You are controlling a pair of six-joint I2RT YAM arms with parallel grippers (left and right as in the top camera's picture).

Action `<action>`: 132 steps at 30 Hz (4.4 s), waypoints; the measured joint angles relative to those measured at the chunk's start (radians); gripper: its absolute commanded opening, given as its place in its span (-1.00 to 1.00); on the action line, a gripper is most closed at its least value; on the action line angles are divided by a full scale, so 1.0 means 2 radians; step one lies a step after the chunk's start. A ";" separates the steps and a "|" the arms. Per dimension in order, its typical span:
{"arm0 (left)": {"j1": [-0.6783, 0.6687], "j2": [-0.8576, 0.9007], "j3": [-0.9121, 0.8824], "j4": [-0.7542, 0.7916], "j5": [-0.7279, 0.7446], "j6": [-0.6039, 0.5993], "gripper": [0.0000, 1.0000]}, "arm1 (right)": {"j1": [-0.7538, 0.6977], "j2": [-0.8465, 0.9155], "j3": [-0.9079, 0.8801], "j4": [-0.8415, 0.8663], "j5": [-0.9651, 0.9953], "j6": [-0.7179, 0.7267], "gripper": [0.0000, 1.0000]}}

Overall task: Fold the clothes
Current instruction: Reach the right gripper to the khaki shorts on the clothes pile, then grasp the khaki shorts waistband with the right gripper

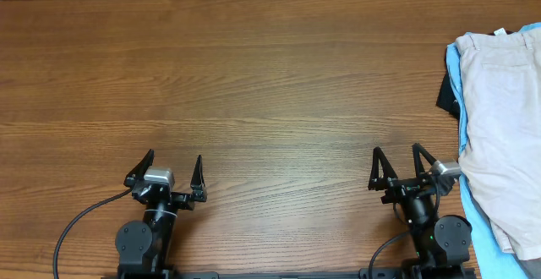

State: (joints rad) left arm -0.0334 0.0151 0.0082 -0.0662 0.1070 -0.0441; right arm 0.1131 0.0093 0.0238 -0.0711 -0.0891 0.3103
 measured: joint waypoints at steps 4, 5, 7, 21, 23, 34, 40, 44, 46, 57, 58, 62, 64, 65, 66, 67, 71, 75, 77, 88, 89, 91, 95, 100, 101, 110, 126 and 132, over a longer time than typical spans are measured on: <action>0.000 0.000 0.000 0.000 0.000 0.000 1.00 | 0.000 0.001 0.044 0.001 -0.021 0.018 1.00; 0.000 0.000 0.000 0.000 0.000 0.000 1.00 | 0.000 0.001 0.060 0.000 -0.023 0.019 1.00; 0.000 0.000 0.000 0.000 0.000 0.000 1.00 | 0.000 0.001 0.109 -0.007 -0.028 0.023 1.00; 0.000 0.000 0.000 0.000 0.000 0.000 1.00 | 0.000 0.079 0.418 -0.191 -0.032 0.028 1.00; 0.000 0.000 0.000 0.000 0.000 0.000 1.00 | 0.000 0.110 0.455 -0.216 -0.026 0.028 1.00; 0.000 0.000 0.000 0.000 0.000 0.000 1.00 | 0.000 0.415 0.732 -0.431 0.068 -0.021 1.00; 0.000 0.000 0.000 0.000 0.000 0.000 1.00 | 0.000 0.632 0.941 -0.547 0.159 -0.069 1.00; 0.000 0.000 0.000 0.000 0.000 0.000 1.00 | -0.019 0.751 1.036 -0.562 0.209 -0.083 1.00; 0.000 0.000 0.000 0.000 -0.001 0.000 1.00 | -0.039 0.794 1.052 -0.554 0.225 -0.086 1.00; 0.000 0.000 0.000 0.000 -0.002 0.000 1.00 | -0.151 0.967 1.057 -0.510 0.249 -0.095 0.76; 0.000 0.000 0.000 0.000 -0.002 0.000 1.00 | -0.157 0.973 1.057 -0.509 0.241 -0.105 0.61; 0.000 0.000 0.000 0.000 -0.002 0.000 1.00 | -0.180 0.992 1.057 -0.500 0.194 -0.159 0.41; 0.000 0.000 0.000 0.000 -0.002 0.000 1.00 | -0.192 1.005 1.058 -0.497 0.172 -0.177 0.37; 0.000 0.000 0.000 0.000 -0.002 0.000 1.00 | -0.199 1.015 1.059 -0.495 0.163 -0.184 0.36; 0.000 0.000 0.000 0.000 -0.002 0.000 1.00 | -0.204 1.024 1.059 -0.493 0.157 -0.189 0.36; 0.000 0.000 0.000 0.000 -0.002 0.000 1.00 | -0.210 1.037 1.060 -0.492 0.148 -0.198 0.35; 0.000 0.000 0.000 0.000 -0.002 0.000 1.00 | -0.227 1.089 1.060 -0.487 0.108 -0.246 0.34; 0.000 0.000 0.000 0.000 -0.002 0.000 1.00 | -0.230 1.138 1.060 -0.473 0.098 -0.281 0.35; 0.000 0.000 0.000 0.000 -0.002 0.000 1.00 | -0.229 1.158 1.060 -0.466 0.097 -0.294 0.35; 0.000 0.000 0.000 0.000 -0.002 0.000 1.00 | -0.230 1.189 1.058 -0.426 0.096 -0.315 0.26; 0.000 0.000 0.000 0.000 -0.002 0.000 1.00 | -0.230 1.189 1.057 -0.421 0.097 -0.316 0.26; 0.000 0.000 0.000 0.000 -0.002 0.000 1.00 | -0.231 1.190 1.051 -0.413 0.096 -0.316 0.26; 0.000 0.000 0.000 0.000 -0.002 0.000 1.00 | -0.235 1.190 1.027 -0.394 0.096 -0.317 0.23; 0.000 0.000 0.000 0.000 -0.002 0.000 1.00 | -0.241 1.190 0.994 -0.371 0.095 -0.318 0.22; 0.000 0.000 0.000 0.000 -0.002 0.000 1.00 | -0.241 1.190 0.988 -0.366 0.095 -0.318 0.19; 0.000 0.000 0.000 0.000 -0.002 0.000 1.00 | -0.244 1.190 0.981 -0.357 0.097 -0.323 -0.92; 0.000 0.000 0.000 0.000 -0.002 0.000 1.00 | -0.249 1.189 1.065 -0.437 0.092 -0.280 -0.93; 0.000 0.000 0.000 0.000 -0.002 0.000 1.00 | -0.249 1.151 1.073 -0.465 0.068 -0.254 -0.93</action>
State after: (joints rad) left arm -0.0334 0.0151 0.0082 -0.0666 0.1032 -0.0441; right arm -0.3855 2.3108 2.1693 -1.0019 0.0471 -0.1978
